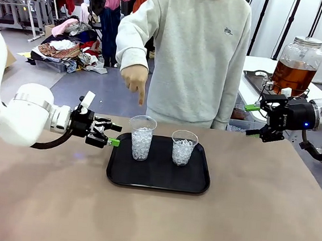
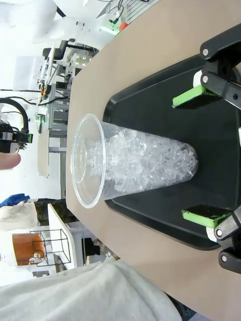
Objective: Pour the drink into the iced cup.
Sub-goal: Pick up the iced cup indicated by the human and present it to them.
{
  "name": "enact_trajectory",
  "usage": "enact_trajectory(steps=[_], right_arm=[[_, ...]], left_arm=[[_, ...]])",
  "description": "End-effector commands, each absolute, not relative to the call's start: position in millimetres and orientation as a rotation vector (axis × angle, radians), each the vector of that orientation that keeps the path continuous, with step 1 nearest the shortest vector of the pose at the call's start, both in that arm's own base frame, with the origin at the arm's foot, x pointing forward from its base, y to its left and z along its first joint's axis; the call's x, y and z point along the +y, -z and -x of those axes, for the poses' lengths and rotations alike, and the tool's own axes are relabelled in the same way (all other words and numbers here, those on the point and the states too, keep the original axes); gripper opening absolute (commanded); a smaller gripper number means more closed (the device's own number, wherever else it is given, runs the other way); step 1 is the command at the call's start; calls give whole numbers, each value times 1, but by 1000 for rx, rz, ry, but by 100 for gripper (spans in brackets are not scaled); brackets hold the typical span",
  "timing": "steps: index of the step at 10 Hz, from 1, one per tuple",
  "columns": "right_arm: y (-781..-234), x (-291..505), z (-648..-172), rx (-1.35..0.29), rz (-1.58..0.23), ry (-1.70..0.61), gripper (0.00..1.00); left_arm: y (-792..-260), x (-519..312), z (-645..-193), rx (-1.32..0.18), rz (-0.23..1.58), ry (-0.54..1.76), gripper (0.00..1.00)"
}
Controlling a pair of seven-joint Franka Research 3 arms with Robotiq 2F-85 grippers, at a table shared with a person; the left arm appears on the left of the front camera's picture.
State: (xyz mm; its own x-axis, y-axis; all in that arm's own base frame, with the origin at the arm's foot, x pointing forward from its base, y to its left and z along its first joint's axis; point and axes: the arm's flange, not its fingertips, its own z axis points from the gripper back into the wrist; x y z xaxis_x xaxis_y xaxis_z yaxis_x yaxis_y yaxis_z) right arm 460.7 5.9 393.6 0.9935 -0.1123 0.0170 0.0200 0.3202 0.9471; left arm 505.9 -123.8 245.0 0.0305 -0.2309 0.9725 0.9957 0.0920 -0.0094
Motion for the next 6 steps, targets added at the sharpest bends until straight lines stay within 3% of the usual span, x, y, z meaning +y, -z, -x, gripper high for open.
enact_trajectory(steps=[1, 6], right_arm=[[-394, 6, -461, -84, -1244, 89, 100], [-394, 6, -461, -84, -1244, 89, 100]], left_arm=[[-246, -128, -506, -1077, 985, 1221, 100], [-243, -143, -513, -1082, 1007, 1201, 100]])
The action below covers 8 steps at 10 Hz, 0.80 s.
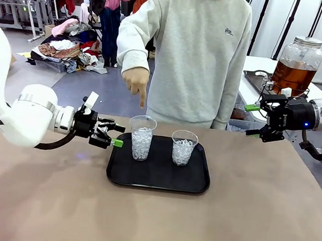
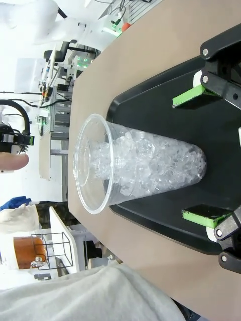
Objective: Pour the drink into the iced cup.
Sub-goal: Pick up the iced cup indicated by the human and present it to them.
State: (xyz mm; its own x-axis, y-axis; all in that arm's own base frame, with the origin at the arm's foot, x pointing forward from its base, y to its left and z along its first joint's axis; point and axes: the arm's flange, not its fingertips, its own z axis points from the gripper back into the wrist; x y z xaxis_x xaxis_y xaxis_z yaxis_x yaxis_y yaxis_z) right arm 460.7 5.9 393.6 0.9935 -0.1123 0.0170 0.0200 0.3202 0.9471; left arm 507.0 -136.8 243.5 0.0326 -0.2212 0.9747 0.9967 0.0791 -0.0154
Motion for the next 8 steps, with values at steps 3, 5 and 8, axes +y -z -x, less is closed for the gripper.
enact_trajectory(steps=[3, 5, 8], right_arm=[[-394, 6, -461, -84, -1244, 89, 100], [-394, 6, -461, -84, -1244, 89, 100], [-394, 6, -461, -84, -1244, 89, 100]], left_arm=[[-242, -152, -519, -1107, 995, 1188, 100], [-239, -157, -523, -1106, 991, 1188, 100], [-236, -161, -526, -1091, 1008, 1196, 100]])
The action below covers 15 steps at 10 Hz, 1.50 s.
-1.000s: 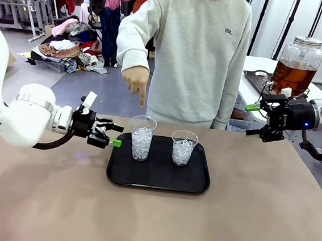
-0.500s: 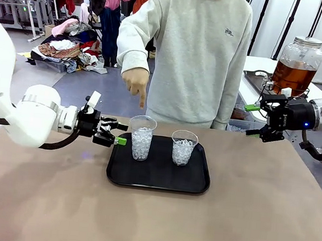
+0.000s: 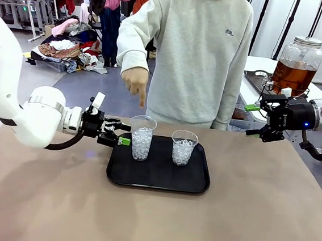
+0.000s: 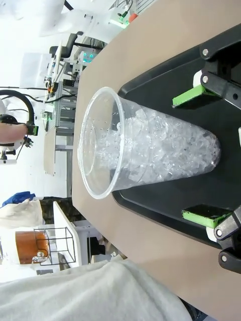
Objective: Pour the drink into the iced cup.
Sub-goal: Pick up the iced cup indicated by the human and present it to them.
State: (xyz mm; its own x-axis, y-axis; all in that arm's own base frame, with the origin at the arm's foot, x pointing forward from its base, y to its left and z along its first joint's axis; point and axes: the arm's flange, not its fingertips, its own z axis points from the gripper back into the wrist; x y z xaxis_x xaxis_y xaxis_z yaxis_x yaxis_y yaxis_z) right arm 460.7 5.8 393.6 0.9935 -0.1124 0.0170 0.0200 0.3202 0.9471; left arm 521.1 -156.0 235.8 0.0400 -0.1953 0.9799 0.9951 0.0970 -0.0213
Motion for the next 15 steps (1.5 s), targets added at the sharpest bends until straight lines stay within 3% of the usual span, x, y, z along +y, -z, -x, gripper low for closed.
enact_trajectory(steps=[1, 15], right_arm=[[-394, 6, -461, -84, -1244, 89, 100], [-394, 6, -461, -84, -1244, 89, 100]], left_arm=[[-235, -161, -526, -1077, 1022, 1205, 100], [-232, -188, -529, -1028, 1114, 1260, 100]])
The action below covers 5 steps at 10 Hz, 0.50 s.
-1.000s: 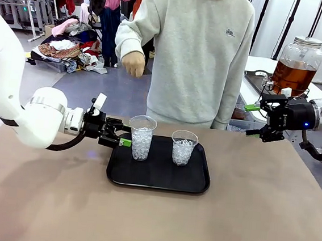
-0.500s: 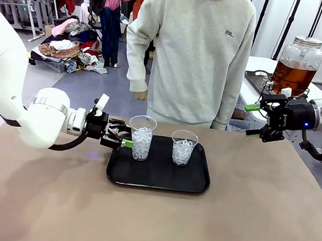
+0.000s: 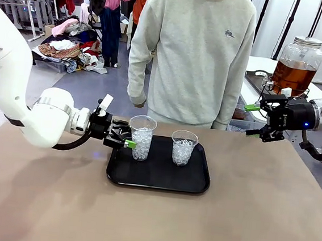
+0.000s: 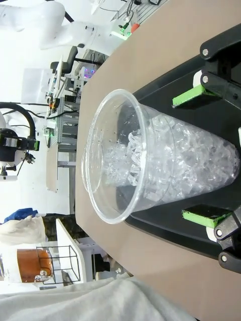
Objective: Pour the drink into the iced cup.
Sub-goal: Pick up the iced cup indicated by the human and present it to them.
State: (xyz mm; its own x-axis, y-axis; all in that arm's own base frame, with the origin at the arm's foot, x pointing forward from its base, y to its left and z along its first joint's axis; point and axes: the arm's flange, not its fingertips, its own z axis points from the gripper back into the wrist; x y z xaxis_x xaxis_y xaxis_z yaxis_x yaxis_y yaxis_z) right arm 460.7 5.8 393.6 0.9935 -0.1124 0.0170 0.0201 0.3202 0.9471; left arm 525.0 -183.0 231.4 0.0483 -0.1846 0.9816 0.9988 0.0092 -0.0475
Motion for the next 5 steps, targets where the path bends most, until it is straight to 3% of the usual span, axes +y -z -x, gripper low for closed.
enact_trajectory(steps=[1, 5], right_arm=[[-394, 6, -461, -84, -1244, 89, 100], [-394, 6, -461, -84, -1244, 89, 100]], left_arm=[[-231, -191, -530, -1028, 1121, 1265, 100], [-230, -202, -529, -1039, 1124, 1271, 100]])
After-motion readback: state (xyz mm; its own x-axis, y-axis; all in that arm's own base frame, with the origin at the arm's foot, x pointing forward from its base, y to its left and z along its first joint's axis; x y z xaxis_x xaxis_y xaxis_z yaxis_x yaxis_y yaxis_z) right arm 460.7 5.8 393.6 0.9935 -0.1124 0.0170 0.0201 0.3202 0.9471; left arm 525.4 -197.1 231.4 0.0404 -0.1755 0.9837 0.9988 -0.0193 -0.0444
